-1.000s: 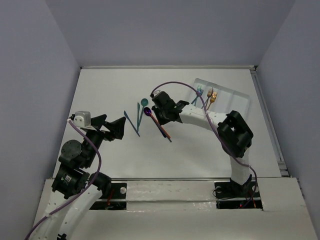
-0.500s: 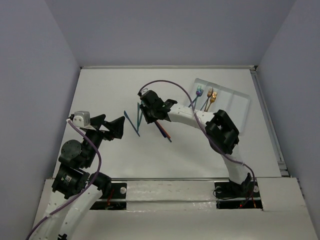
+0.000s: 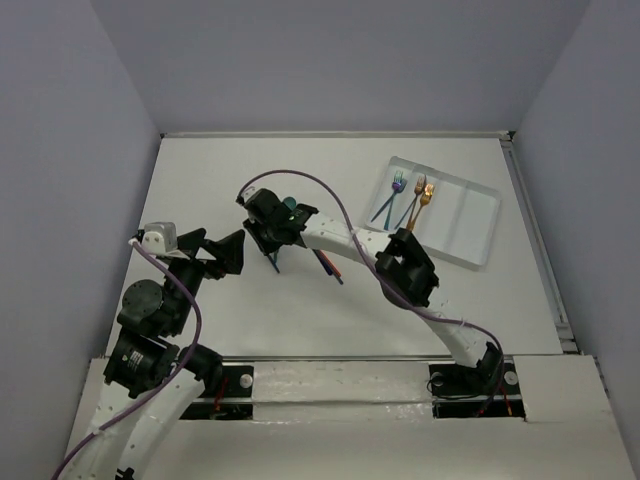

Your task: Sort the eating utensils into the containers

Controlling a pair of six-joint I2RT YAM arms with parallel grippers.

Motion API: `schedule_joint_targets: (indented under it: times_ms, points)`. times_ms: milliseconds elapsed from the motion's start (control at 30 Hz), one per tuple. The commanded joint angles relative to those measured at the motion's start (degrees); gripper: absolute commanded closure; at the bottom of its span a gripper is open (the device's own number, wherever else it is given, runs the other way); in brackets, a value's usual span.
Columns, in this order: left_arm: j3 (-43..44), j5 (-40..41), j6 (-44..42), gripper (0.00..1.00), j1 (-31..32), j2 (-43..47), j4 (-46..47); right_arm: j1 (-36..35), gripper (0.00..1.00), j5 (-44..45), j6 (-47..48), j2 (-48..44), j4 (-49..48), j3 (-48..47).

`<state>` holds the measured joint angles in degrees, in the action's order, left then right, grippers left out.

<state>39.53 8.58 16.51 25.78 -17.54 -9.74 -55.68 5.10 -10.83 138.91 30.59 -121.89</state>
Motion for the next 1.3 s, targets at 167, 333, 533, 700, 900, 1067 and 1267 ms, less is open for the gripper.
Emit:
schedule_joint_targets:
  times_ms: [167,333,533,700,900,1067,1267]
  points:
    - [2.1,0.4,-0.4,0.01,-0.2,0.6,1.8,-1.2,0.69,3.3,2.3,5.0,4.4,-8.3]
    - [2.1,-0.1,-0.4,0.01,-0.2,0.7,1.9,-1.8,0.69,3.1,2.4,7.9,5.9,-10.0]
    - [2.0,-0.5,-0.6,0.01,-0.7,0.7,2.1,-3.1,0.69,6.2,3.2,9.6,6.3,-9.5]
    - [2.0,-0.5,-0.6,0.01,-0.7,0.8,2.0,-5.0,0.78,7.1,2.2,10.0,5.7,-7.9]
    - [2.1,-0.3,-0.5,0.01,-0.7,1.0,2.0,-6.8,0.98,10.3,-1.3,9.2,2.0,-5.3]
    - [2.2,0.5,-0.5,0.01,-1.3,1.5,1.9,-6.8,1.0,11.3,-6.5,6.8,-3.9,-3.9]
    - [2.3,0.8,-0.3,0.01,-1.3,1.2,1.7,-5.1,1.0,12.1,-11.8,-7.4,-16.6,7.1]
